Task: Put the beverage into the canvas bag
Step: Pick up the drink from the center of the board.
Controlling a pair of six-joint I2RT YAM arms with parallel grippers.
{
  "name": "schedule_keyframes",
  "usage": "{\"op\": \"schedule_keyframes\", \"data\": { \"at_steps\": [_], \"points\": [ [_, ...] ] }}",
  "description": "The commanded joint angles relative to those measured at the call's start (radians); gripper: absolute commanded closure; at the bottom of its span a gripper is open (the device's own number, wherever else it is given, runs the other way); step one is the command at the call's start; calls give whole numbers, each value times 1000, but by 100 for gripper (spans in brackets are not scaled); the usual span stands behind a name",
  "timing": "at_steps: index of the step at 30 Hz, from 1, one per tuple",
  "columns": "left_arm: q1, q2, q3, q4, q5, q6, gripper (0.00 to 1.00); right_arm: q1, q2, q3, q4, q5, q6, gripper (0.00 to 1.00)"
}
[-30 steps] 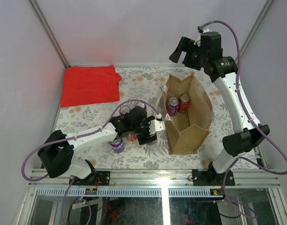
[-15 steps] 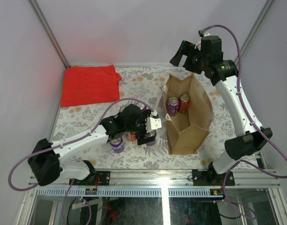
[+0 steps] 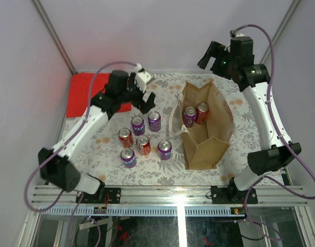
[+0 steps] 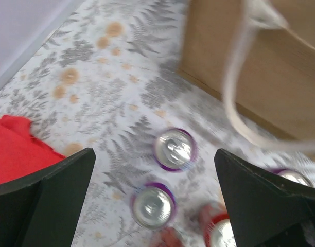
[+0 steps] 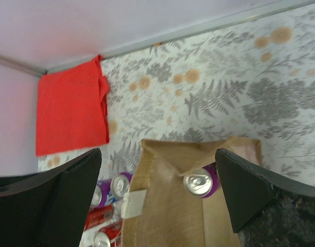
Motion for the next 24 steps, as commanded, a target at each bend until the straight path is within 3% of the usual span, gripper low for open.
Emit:
{"op": "schedule_keyframes", "data": {
  "at_steps": [1,5,12,16,24],
  "points": [
    [91,212,196,-113,81,-116,0,-126,-5,53,-9,-27,6,0],
    [93,388,397,-241,101,-79,0,-247,6,45,-63,-145,42,1],
    [75,558,629,-573,78,-8,5,-281,-17,10,-128,-157,-10,0],
    [28,567,591,-608,22,10,4,-282,-49,-80,-83,-184,9,0],
    [-34,561,452,-513,-134,6,0,-285,-67,-136,-66,-194,19,0]
  ]
}}
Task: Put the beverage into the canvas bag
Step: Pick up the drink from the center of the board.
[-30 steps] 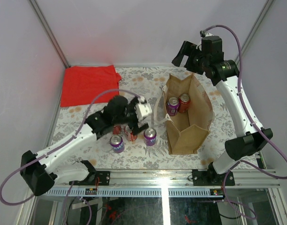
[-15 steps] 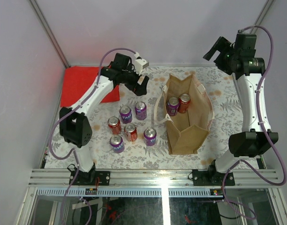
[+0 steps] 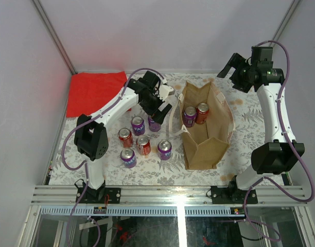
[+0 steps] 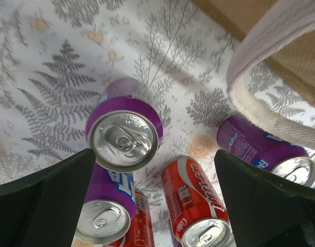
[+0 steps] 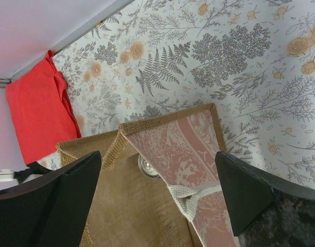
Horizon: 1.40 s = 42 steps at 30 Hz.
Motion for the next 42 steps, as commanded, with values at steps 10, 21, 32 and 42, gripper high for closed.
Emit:
{"op": "schedule_keyframes", "data": {
  "at_steps": [10,21,32,42],
  "points": [
    [-24,48,-76,81,-163,3,0,-5,-57,8,26,-40,2,0],
    [-68,-39,-88,75,-120,-2,0,-9,-51,-14,42,-65,15,0],
    [-85,-97,-68,50,-152,-8,0,-10,-50,-34,61,-83,25,0],
    [-64,9,-23,21,-213,57,0,-9,-58,-41,49,-93,16,1]
  ]
}}
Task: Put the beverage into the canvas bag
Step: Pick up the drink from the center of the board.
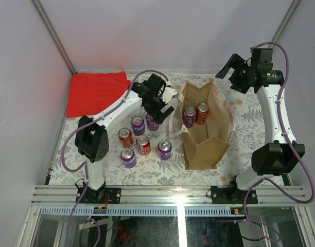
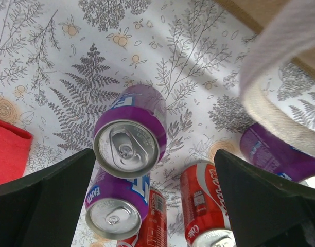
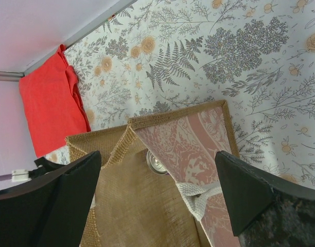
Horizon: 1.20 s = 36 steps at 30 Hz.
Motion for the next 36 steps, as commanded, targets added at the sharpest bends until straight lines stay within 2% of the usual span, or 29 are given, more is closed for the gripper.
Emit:
{"op": "schedule_keyframes", "data": {
  "at_steps": [1,7,19,31,34,36],
  "points": [
    [14,48,36,-29,-45,42,0,-5,-45,-1,14,-40,-5,0],
    [33,84,44,-29,-63,47,0,-5,-54,-10,11,-42,-6,0],
    [37,72,-56,-10,-30,26,2,-5,-64,-36,32,-54,16,0],
    [36,137,28,3,-27,16,4,-5,-62,-35,25,-56,13,1],
    [36,143,28,3,-31,15,8,-5,-60,-36,26,-56,11,0],
    [36,143,24,3,-34,15,19,-5,-57,-36,27,-58,11,0]
  ]
}}
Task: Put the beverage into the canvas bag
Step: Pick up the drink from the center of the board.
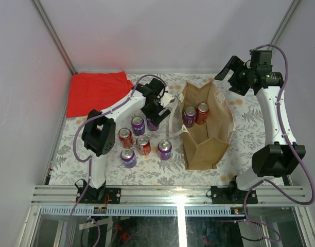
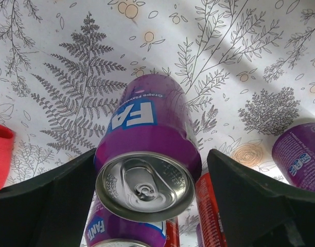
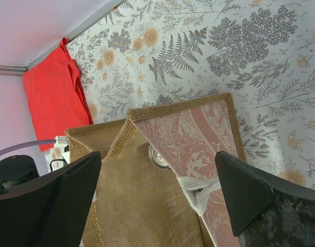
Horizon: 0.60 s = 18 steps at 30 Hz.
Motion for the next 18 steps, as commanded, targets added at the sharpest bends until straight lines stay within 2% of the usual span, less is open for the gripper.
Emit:
{"op": "schedule_keyframes", "data": {
  "at_steps": [1,3,6,7,11,18],
  "points": [
    [1,8,27,17,4,-4,29,-5,-36,4,20,-34,0,1],
    [1,5,23,16,-6,-5,53,-5,-35,0,23,-36,1,1],
    [4,-4,32,16,-32,-15,96,-5,-35,-10,30,-39,2,0],
    [9,-8,41,16,-41,-25,100,-5,-34,-13,30,-39,2,1],
    [44,-24,140,-13,-60,-48,100,-5,-33,-19,31,-37,-4,0],
    [86,36,684,-62,-136,-5,100,-5,-30,-30,35,-23,-9,0]
  ]
}}
